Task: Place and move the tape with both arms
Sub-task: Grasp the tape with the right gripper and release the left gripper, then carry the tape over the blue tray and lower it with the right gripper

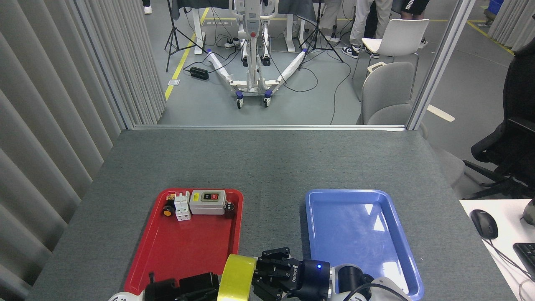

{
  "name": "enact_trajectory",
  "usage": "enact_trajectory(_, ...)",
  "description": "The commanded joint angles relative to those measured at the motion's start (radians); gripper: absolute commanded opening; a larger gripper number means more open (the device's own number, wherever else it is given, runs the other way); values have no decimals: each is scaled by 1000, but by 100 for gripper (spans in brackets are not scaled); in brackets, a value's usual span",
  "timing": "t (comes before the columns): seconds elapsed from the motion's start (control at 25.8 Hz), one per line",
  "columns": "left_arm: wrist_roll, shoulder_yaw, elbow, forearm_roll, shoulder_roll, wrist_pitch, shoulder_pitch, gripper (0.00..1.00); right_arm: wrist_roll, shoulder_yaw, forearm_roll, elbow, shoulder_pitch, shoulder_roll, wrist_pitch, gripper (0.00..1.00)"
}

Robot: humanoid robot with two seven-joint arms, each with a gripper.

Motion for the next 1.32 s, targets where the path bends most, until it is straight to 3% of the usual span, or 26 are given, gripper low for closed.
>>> enact_trajectory(0.0, -4, 10, 2, 1, 0, -20, 0, 98, -12, 0, -1, 0, 3, 0, 1, 28)
enact_trajectory(0.43, 18, 33, 34, -1, -5, -71, -1, 99, -12, -38, -4, -8, 19, -6, 1, 28)
enact_trajectory(0.77, 409, 110, 46, -119, 0, -126, -23, 99, -7, -325, -8, -18, 140, -63, 1, 28)
enact_trajectory(0.89, 557, 118, -3, -289, -3, -162, -23, 100, -7, -397, -11, -18, 164, -61, 1, 28)
enact_trajectory(1.05, 863, 108, -44, -700, -15, -158, -21, 100, -6, -556, -13, -11, 166, -38, 1, 28)
enact_trajectory(1.2, 1199, 1, -52, -1104, -15, -51, -20, 100, 57, -659, -2, -14, 180, -26, 1, 28)
enact_trajectory(1.28, 1280, -51, -81, -1346, -15, 35, -20, 100, 108, -655, 1, -15, 174, -43, 142, 27)
